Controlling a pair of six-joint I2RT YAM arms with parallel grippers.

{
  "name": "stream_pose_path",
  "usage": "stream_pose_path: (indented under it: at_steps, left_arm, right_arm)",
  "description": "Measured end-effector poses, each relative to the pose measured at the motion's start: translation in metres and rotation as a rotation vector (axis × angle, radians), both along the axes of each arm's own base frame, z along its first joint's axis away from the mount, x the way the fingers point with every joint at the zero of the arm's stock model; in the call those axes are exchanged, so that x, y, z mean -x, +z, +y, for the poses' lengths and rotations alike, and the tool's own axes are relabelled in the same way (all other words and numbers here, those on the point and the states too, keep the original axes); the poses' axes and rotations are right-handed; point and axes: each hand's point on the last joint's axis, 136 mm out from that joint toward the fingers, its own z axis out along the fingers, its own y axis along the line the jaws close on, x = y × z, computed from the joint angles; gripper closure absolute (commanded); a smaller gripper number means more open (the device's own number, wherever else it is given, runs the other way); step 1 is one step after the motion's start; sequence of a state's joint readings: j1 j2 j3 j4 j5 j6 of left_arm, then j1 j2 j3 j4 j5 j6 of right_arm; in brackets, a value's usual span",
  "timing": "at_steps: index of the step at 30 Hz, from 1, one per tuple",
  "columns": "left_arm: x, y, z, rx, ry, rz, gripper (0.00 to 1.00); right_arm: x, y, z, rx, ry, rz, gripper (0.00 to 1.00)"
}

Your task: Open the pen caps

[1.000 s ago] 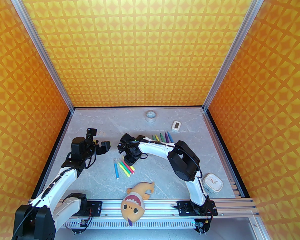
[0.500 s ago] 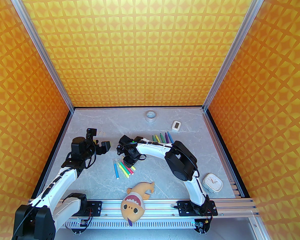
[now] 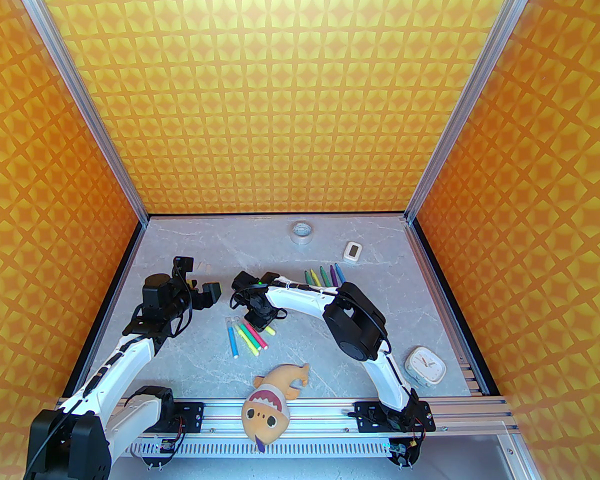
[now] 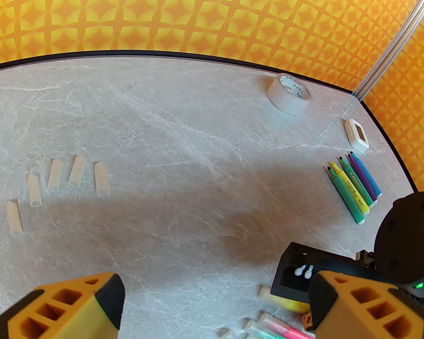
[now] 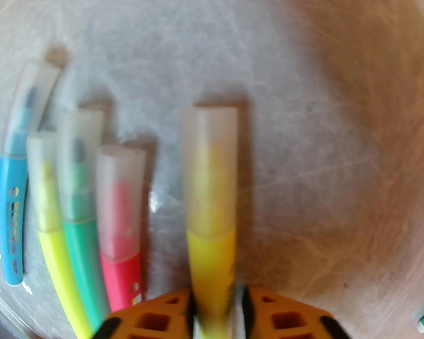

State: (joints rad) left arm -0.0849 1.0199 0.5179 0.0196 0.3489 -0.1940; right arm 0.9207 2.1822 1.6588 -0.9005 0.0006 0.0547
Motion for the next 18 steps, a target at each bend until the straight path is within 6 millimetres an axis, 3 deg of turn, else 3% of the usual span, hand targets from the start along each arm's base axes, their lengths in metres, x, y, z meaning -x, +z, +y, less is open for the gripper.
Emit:
stream_pose_path:
  at_steps: [11, 18]
  left_arm:
    - [0.000, -0.013, -0.004, 0.036, -0.007, 0.059, 0.14]
    - [-0.001, -0.018, -0.015, 0.117, -0.038, 0.100, 0.19]
  right_arm:
    - [-0.011, 0.006, -0.002, -0.092, -0.063, -0.047, 0.98]
    - [-0.035, 0.038, -0.007, -0.262, -0.152, -0.097, 1.00]
